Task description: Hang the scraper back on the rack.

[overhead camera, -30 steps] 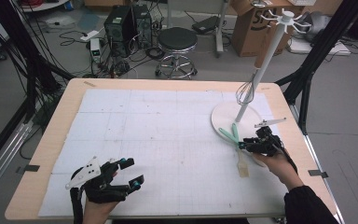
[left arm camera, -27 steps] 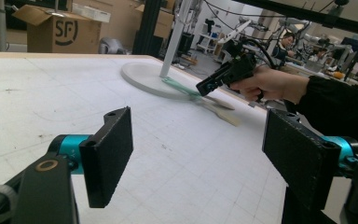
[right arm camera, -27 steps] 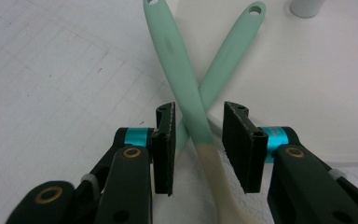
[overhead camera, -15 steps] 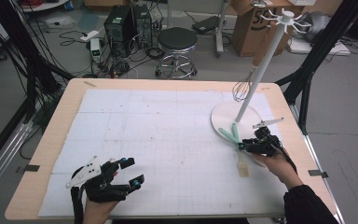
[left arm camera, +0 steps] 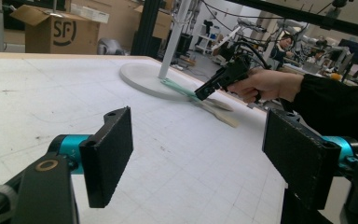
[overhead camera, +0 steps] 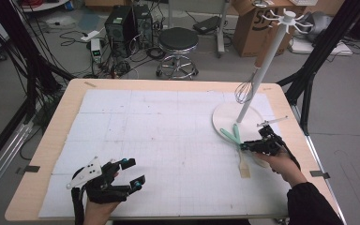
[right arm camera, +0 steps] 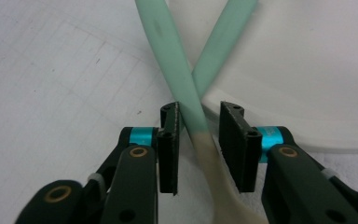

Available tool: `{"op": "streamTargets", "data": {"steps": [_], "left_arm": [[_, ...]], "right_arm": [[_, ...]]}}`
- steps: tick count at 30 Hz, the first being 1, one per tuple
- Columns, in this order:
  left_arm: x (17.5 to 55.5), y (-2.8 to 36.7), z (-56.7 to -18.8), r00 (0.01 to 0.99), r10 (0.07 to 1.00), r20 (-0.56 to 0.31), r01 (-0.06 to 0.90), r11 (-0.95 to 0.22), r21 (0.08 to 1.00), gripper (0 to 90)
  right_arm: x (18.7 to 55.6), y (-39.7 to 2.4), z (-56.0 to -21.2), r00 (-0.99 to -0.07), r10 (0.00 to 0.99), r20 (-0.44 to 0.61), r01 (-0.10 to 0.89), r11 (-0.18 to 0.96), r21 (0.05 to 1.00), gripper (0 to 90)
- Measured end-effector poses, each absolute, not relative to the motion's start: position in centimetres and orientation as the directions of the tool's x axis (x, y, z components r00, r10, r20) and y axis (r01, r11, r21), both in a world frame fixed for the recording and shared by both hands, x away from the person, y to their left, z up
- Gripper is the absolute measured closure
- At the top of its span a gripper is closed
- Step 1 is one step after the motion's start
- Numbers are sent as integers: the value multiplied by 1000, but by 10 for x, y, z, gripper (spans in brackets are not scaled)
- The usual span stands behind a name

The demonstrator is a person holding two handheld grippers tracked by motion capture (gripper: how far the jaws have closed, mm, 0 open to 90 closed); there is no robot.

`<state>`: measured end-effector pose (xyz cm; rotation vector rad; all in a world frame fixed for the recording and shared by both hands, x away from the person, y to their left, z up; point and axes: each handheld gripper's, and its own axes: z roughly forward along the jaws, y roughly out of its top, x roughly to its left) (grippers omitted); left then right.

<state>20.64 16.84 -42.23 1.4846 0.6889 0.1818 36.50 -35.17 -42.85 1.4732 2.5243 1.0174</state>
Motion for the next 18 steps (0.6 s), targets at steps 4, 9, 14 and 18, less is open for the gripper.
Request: {"op": "streamTargets", "data": {"steps": [4, 9, 14, 18], "left_arm": [[207, 168, -422, 798, 516, -311, 296, 113, 948, 251], [207, 168, -422, 798, 516, -311, 296, 114, 948, 251], [206, 168, -422, 797, 516, -313, 297, 117, 948, 251], [206, 169, -422, 797, 518, -311, 295, 116, 948, 251]], "right_arm": [[366, -353, -429, -545, 785, 293, 765, 324, 556, 710], [368, -356, -430, -542, 772, 332, 776, 309, 550, 753], [368, -356, -431, -543, 764, 349, 780, 305, 546, 796], [369, -357, -431, -543, 763, 350, 779, 302, 549, 799]]}}
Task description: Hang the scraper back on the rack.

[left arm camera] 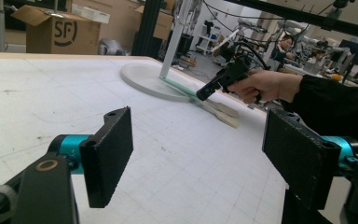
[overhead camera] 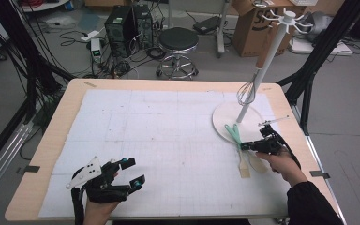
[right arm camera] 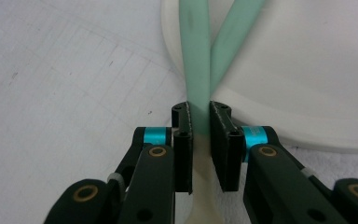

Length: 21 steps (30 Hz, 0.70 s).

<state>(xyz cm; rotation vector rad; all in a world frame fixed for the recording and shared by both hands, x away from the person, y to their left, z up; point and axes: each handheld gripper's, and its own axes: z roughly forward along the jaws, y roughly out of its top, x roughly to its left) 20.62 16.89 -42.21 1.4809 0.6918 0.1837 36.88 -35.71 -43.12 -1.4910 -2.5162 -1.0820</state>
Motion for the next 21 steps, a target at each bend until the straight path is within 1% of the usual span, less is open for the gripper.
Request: {"op": "streamTargets", "data": {"steps": [7, 12, 16, 21], "left_arm": [[206, 170, -422, 794, 521, -313, 296, 119, 948, 251], [206, 170, -422, 794, 522, -312, 296, 116, 948, 251], [206, 169, -422, 796, 519, -312, 295, 117, 948, 251], [206, 169, -422, 796, 519, -312, 295, 117, 948, 251]], "right_arm": [[369, -359, -431, -519, 765, 381, 798, 274, 536, 809], [369, -365, -430, -494, 758, 426, 808, 219, 546, 845], [369, -364, -430, -497, 756, 426, 806, 220, 550, 844], [368, -362, -429, -516, 758, 398, 791, 243, 562, 840]]}}
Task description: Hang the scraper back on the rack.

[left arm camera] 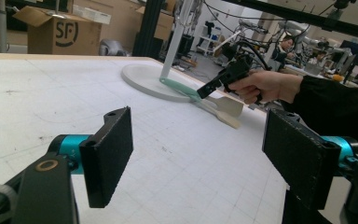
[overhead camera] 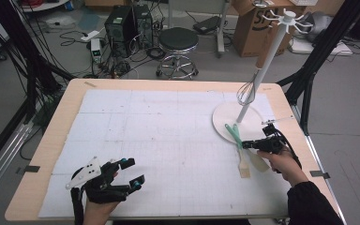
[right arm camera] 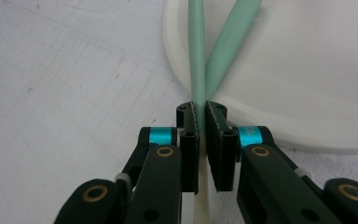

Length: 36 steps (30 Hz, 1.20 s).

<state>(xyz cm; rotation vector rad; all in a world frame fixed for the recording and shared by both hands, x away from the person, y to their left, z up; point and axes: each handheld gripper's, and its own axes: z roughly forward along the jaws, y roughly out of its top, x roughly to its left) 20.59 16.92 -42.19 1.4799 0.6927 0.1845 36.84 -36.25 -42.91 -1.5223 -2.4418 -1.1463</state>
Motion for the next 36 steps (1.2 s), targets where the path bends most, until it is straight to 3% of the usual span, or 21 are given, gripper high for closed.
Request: {"op": "streamTargets", "data": {"steps": [8, 14, 22, 28, 36], "left_arm": [[206, 169, -422, 796, 519, -312, 295, 117, 948, 251], [206, 169, -422, 795, 521, -312, 296, 117, 948, 251], [206, 170, -422, 794, 521, -313, 296, 118, 948, 251], [206, 169, -422, 795, 520, -311, 293, 118, 949, 252], [206, 168, -422, 796, 522, -307, 291, 116, 950, 252]], "right_arm": [[366, -352, -431, -557, 773, 303, 761, 329, 559, 827], [367, -352, -430, -559, 771, 304, 763, 336, 552, 829], [368, -357, -428, -530, 764, 369, 791, 288, 540, 849], [364, -371, -417, -512, 745, 427, 786, 206, 583, 849], [355, -373, -402, -540, 719, 437, 755, 185, 629, 849]]}}
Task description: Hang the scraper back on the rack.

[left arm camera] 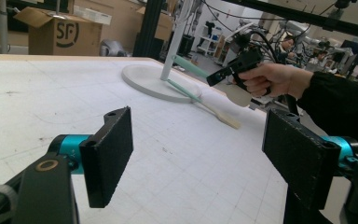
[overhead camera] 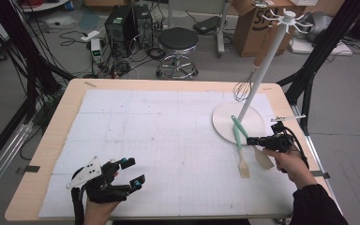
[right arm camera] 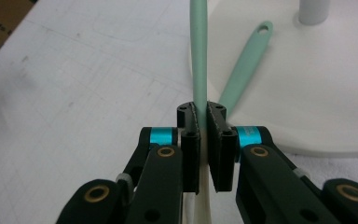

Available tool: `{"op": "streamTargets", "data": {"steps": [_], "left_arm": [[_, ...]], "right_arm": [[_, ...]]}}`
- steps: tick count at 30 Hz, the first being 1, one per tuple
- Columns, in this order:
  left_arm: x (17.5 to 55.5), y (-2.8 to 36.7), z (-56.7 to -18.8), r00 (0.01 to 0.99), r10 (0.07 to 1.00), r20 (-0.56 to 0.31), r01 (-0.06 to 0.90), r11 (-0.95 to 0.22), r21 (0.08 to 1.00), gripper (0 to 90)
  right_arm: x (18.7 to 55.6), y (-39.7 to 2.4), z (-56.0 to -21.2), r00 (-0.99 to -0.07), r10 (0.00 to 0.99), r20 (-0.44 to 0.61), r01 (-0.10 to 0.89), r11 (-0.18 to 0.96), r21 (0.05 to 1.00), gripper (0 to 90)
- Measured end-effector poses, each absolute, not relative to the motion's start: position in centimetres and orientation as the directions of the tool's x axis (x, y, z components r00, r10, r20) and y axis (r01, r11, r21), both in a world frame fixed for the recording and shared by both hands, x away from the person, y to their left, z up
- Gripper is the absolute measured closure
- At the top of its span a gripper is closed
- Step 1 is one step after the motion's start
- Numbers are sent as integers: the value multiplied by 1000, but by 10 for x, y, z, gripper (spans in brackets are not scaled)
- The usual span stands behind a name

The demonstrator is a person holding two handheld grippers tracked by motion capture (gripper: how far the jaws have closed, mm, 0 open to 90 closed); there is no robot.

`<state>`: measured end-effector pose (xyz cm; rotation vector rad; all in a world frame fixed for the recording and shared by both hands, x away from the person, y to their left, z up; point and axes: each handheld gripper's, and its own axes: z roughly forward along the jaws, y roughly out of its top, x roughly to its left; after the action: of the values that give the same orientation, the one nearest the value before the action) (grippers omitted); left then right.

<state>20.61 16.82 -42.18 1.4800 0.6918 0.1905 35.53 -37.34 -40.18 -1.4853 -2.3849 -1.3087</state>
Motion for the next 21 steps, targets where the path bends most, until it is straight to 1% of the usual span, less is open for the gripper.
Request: {"op": "streamTargets", "data": {"steps": [5, 14, 21], "left_arm": [[206, 168, -422, 795, 523, -308, 292, 115, 949, 252], [206, 168, -421, 795, 524, -307, 289, 119, 950, 252], [206, 168, -421, 796, 522, -305, 288, 117, 951, 252]], "right_arm": [[350, -376, -395, -572, 696, 433, 726, 184, 663, 849], [345, -381, -381, -583, 654, 482, 709, 121, 694, 849], [342, -379, -362, -613, 651, 448, 670, 127, 732, 849]]}}
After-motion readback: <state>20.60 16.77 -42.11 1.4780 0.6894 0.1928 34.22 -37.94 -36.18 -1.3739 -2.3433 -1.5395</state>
